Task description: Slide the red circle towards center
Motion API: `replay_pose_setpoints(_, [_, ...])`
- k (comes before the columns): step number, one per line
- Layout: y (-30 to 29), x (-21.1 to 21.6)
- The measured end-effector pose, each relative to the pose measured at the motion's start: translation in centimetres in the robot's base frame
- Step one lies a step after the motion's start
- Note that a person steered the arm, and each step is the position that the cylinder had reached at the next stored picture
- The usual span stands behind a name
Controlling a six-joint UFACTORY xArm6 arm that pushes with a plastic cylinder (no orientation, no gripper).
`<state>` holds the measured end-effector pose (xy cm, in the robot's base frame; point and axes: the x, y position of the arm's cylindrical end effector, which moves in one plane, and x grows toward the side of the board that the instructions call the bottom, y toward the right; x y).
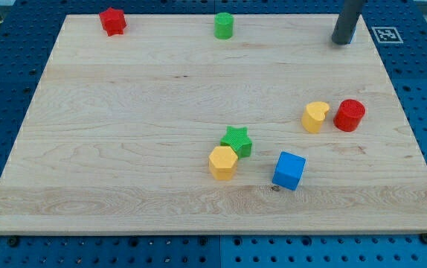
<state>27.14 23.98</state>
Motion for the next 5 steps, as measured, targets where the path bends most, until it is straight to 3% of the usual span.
replay_pose_setpoints(1, [2.8, 0.0])
replay_pose_setpoints(4, [3.6, -0.5])
replay_pose_setpoints(5, [3.2, 2.4])
